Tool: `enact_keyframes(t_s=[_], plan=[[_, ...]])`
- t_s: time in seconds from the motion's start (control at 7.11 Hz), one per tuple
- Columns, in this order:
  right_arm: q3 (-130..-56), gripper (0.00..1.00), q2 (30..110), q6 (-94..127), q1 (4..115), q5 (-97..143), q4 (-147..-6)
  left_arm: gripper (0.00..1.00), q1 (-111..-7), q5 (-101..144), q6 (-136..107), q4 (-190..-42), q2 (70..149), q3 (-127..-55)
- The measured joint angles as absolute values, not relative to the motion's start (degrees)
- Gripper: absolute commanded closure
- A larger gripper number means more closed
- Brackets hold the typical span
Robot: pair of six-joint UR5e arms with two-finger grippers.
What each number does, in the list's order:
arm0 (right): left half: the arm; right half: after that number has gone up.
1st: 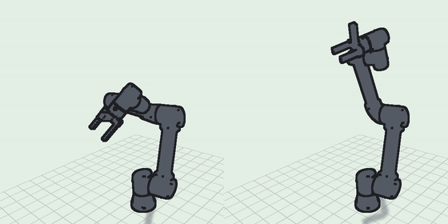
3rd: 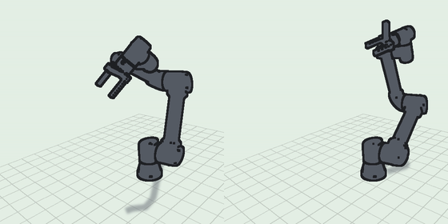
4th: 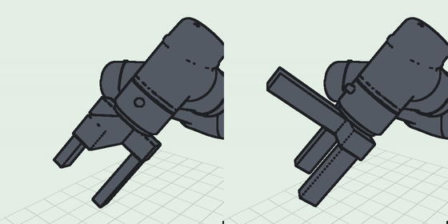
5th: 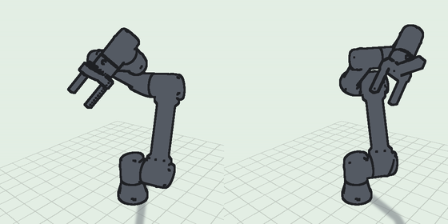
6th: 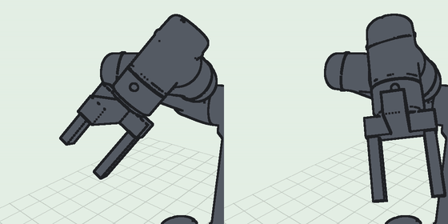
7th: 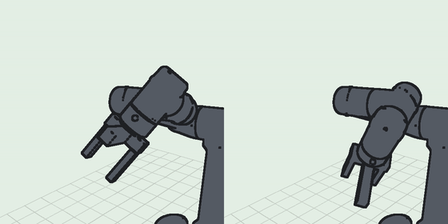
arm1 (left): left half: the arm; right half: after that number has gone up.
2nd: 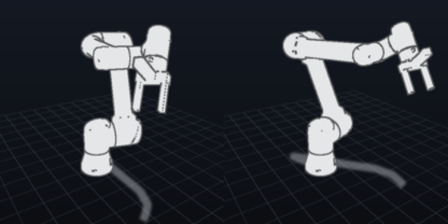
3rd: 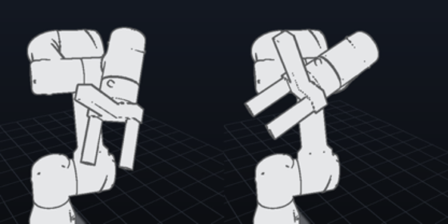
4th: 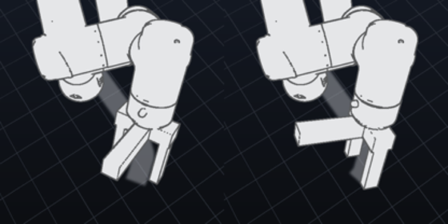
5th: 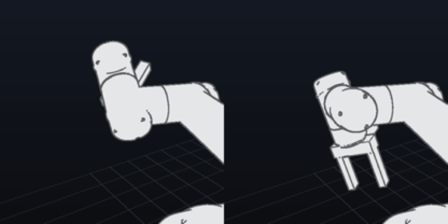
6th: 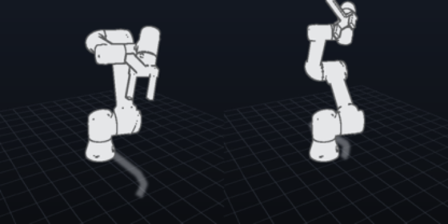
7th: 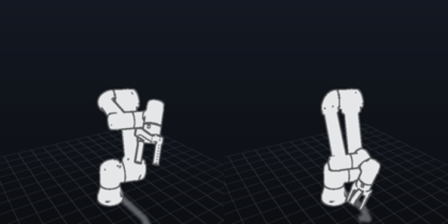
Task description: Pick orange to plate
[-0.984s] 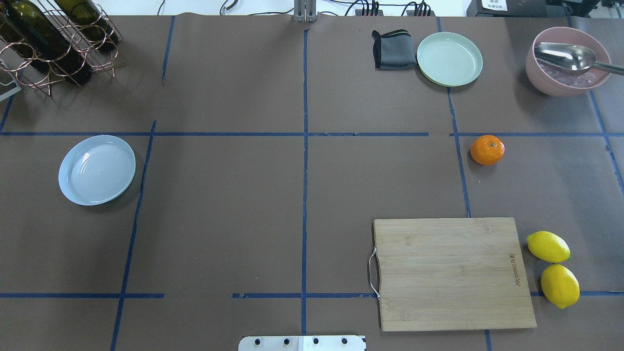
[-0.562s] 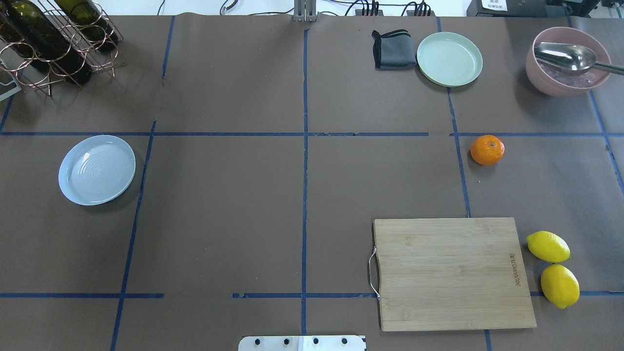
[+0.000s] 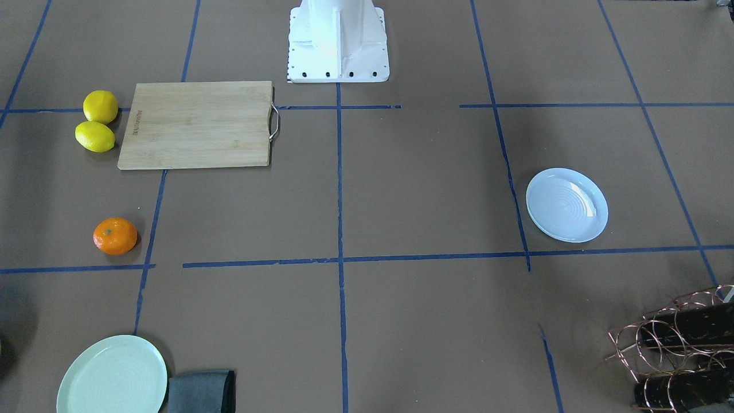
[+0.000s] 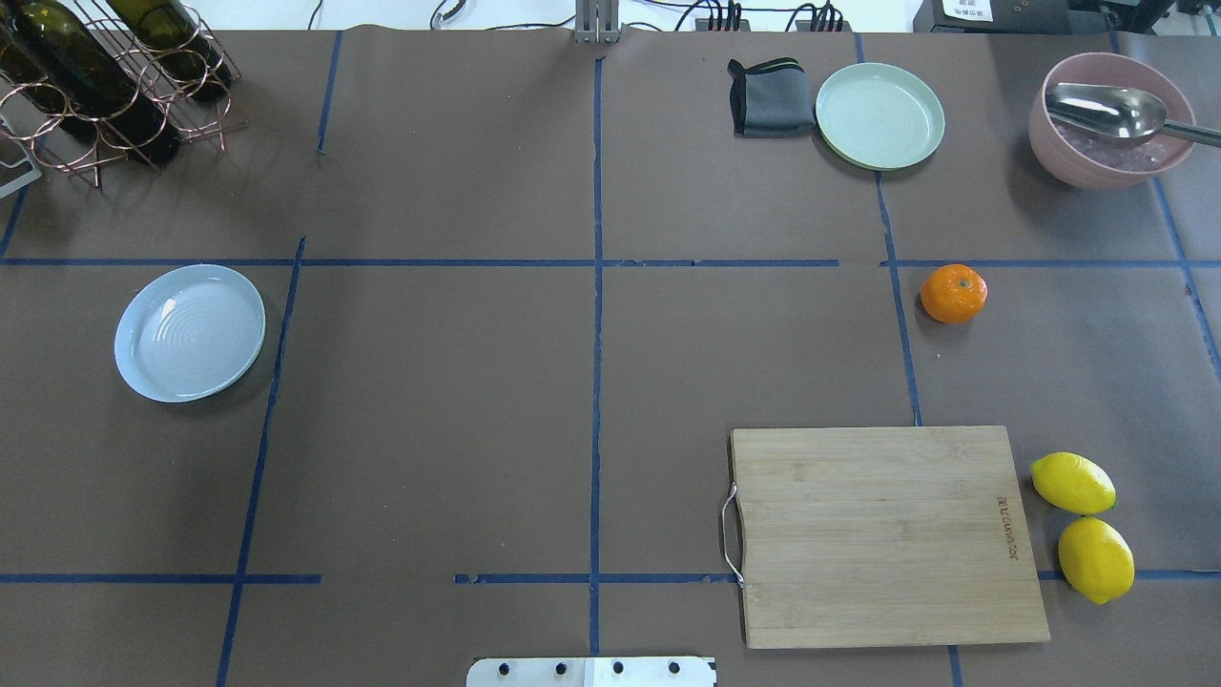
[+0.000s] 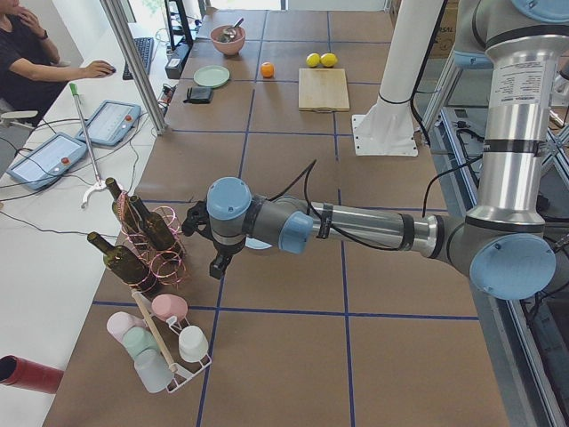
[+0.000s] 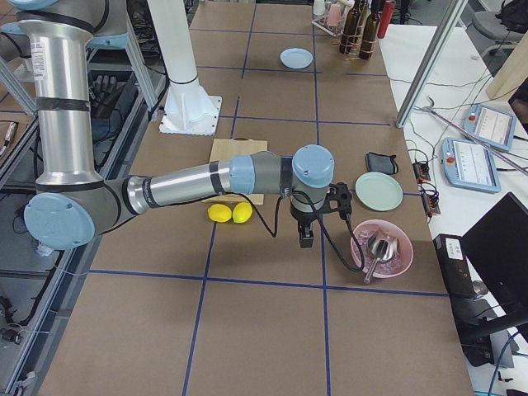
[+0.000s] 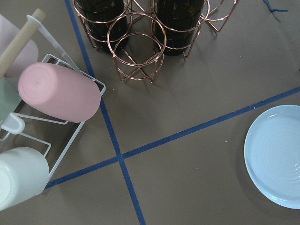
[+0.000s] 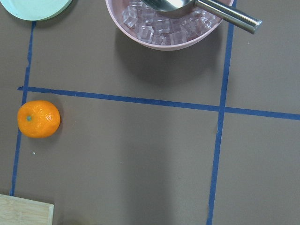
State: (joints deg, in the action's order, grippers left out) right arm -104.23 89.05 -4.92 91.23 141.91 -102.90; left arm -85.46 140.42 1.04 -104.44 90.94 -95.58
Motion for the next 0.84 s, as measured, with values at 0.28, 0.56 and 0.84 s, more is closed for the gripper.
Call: enact_keyframes(t_s=[0.28,0.56,0.84], plan=[[-104.8,0.0,88.9,-4.7,91.2,142.8,-102.8,0.01,-77.1,138.8,-19.0,-116.5,90.5,-95.5],[-106.6,0.0,88.8,-2.1,91.2,142.9,-102.7,0.02,-69.8,132.7,-34.1,-126.5,89.7,-93.7],[-107.7,0.0,88.9,-0.4,91.2,143.0,-102.7,0.04,-64.3,127.0,-45.2,-137.8,89.4,-88.4]])
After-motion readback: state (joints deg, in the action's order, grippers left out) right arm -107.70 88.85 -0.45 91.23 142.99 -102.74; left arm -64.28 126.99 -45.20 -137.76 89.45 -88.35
